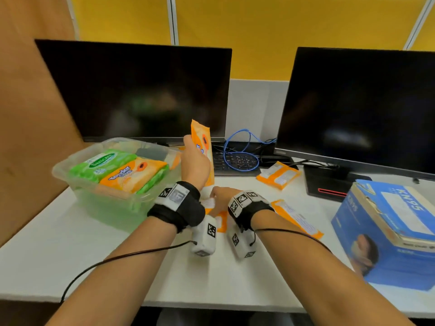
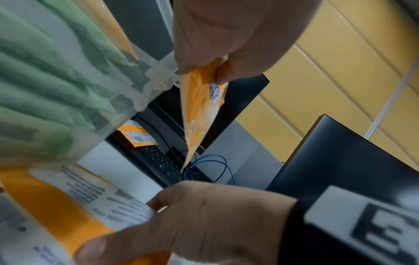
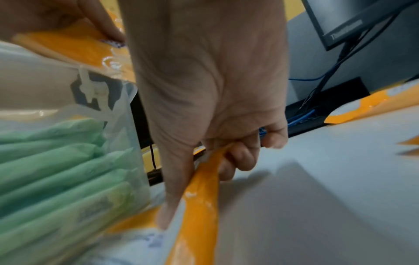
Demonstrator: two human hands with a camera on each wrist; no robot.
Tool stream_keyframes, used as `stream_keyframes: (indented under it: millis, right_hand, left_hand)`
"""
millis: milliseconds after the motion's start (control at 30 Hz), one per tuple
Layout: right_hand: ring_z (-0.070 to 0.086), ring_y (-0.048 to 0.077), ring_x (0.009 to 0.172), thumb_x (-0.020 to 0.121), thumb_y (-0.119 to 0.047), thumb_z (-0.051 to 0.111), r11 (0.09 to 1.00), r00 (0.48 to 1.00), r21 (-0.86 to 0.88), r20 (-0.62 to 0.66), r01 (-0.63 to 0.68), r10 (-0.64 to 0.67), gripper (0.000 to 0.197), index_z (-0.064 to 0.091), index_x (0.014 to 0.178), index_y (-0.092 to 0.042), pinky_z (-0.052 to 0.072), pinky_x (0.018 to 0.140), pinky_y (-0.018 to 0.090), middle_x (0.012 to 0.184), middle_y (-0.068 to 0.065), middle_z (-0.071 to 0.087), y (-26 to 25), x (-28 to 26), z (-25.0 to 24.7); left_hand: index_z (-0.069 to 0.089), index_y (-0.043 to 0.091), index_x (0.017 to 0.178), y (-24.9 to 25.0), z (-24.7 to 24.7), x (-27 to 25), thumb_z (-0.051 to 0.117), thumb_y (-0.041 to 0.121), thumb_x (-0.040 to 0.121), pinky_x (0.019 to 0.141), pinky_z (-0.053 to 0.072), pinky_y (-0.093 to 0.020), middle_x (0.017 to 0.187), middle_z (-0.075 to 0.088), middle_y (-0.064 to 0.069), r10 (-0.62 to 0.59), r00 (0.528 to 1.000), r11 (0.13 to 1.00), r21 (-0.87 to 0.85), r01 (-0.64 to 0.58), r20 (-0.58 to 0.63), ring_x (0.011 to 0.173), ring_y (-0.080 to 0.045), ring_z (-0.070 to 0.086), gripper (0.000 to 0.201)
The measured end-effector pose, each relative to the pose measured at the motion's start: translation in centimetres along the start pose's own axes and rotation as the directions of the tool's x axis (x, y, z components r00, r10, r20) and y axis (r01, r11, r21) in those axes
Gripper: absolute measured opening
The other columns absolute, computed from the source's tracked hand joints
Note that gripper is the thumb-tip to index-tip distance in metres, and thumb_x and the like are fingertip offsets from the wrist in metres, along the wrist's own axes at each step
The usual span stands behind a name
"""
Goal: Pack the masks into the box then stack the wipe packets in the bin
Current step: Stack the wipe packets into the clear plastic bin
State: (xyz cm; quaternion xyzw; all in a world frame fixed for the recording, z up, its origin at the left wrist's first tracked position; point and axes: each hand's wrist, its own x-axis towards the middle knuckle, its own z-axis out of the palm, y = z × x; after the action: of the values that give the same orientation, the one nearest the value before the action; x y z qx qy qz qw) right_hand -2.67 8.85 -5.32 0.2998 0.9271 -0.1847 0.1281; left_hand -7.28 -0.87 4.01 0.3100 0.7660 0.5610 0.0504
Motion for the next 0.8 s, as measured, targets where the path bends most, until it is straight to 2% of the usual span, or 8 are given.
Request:
stream_keyframes:
  millis: [100, 200, 300, 400, 500, 600, 733, 800]
  right_hand:
    - [0.057, 0.027, 0.100, 0.081, -0.035, 0.073, 1.000, 0.999, 0.012, -0.044, -0.015, 0.016, 0.044, 0.062, 0.112, -0.006, 0.045, 0.073, 0.027, 0.105, 0.008, 0.064, 0.5, -0.1, -1.6]
    - [0.060, 0.029, 0.105, 0.085, -0.020, 0.064, 0.990, 0.958, 0.071, -0.251, -0.123, 0.137, 0.033, 0.061, 0.113, -0.004, 0.050, 0.079, 0.032, 0.112, 0.013, 0.062, 2.9, -0.5, -4.5]
    - [0.062, 0.027, 0.086, 0.083, -0.015, 0.061, 0.907, 0.824, 0.417, -0.493, -0.058, 0.279, 0.013, 0.059, 0.093, -0.008, 0.053, 0.064, 0.032, 0.089, 0.009, 0.063, 5.7, -1.9, -7.8]
    - [0.053, 0.014, 0.063, 0.086, -0.018, 0.060, 0.913, 0.726, 0.352, -0.680, 0.205, 0.100, 0.011, 0.053, 0.079, -0.014, 0.041, 0.052, 0.025, 0.066, -0.005, 0.051, 4.3, -3.7, -8.3]
    - [0.049, 0.005, 0.066, 0.086, -0.019, 0.060, 0.954, 0.909, 0.185, -0.390, 0.237, -0.150, 0.003, 0.058, 0.086, -0.018, 0.040, 0.058, 0.021, 0.073, -0.009, 0.051, 1.8, -4.0, -7.1]
    - [0.056, 0.014, 0.102, 0.085, -0.016, 0.060, 0.954, 0.998, 0.296, 0.040, 0.040, -0.054, 0.026, 0.061, 0.111, -0.019, 0.050, 0.083, 0.028, 0.108, -0.002, 0.058, 1.8, -2.3, -6.9]
    - [0.051, 0.018, 0.116, 0.089, -0.008, 0.051, 0.929, 0.992, 0.364, -0.124, 0.064, -0.020, 0.040, 0.058, 0.128, -0.015, 0.042, 0.096, 0.030, 0.125, 0.002, 0.055, 0.8, 0.7, -7.3]
    - [0.047, 0.018, 0.125, 0.093, -0.007, 0.045, 0.964, 0.990, 0.247, -0.118, 0.099, -0.072, 0.043, 0.053, 0.135, -0.014, 0.037, 0.106, 0.030, 0.134, 0.003, 0.052, -0.5, 2.5, -7.1]
  left_hand:
    - [0.015, 0.019, 0.149, -0.7, 0.3, 0.5, 0.038, -0.008, 0.094, 0.103, 0.038, -0.037, 0.141, 0.041, -0.006, 0.073, 0.996, 0.993, -0.093, -0.068, 0.048, 0.126, -0.022, 0.045, 0.065]
    - [0.010, 0.031, 0.152, -1.3, 0.3, 0.8, 0.032, -0.020, 0.086, 0.084, 0.040, -0.026, 0.122, 0.050, 0.005, 0.161, 0.980, 0.984, -0.098, -0.150, 0.116, 0.091, -0.003, 0.051, 0.087]
    - [0.045, 0.020, 0.137, -1.8, 1.1, 1.5, 0.030, -0.012, 0.090, 0.080, 0.043, -0.031, 0.121, 0.054, -0.016, 0.083, 0.990, 0.993, 0.078, -0.092, 0.116, 0.096, -0.025, 0.055, 0.060]
    - [0.061, 0.002, 0.108, -2.6, 3.7, 1.7, 0.036, 0.018, 0.097, 0.081, 0.046, -0.041, 0.106, 0.059, -0.024, -0.128, 0.979, 0.991, -0.012, 0.132, 0.159, 0.099, -0.037, 0.055, 0.032]
    - [0.062, 0.006, 0.112, -4.5, 5.9, 1.7, 0.045, 0.045, 0.093, 0.077, 0.052, -0.039, 0.107, 0.063, -0.015, -0.345, 0.876, 0.872, -0.229, 0.432, 0.338, 0.093, -0.029, 0.060, 0.047]
    - [0.058, -0.003, 0.080, -7.1, 6.3, 1.9, 0.047, 0.007, 0.092, 0.070, 0.039, -0.035, 0.090, 0.061, -0.022, -0.405, 0.890, 0.895, -0.106, 0.433, 0.211, 0.085, -0.028, 0.053, 0.019]
    - [0.040, -0.008, 0.133, -10.3, 6.3, 0.9, 0.045, 0.008, 0.096, 0.104, 0.033, -0.037, 0.136, 0.046, -0.025, -0.410, 0.910, 0.908, 0.126, 0.401, 0.060, 0.126, -0.037, 0.045, 0.041]
    - [0.036, -0.010, 0.136, -11.1, 6.4, 0.5, 0.047, 0.008, 0.095, 0.106, 0.035, -0.041, 0.137, 0.045, -0.028, -0.389, 0.921, 0.916, 0.119, 0.384, 0.028, 0.126, -0.040, 0.044, 0.045]
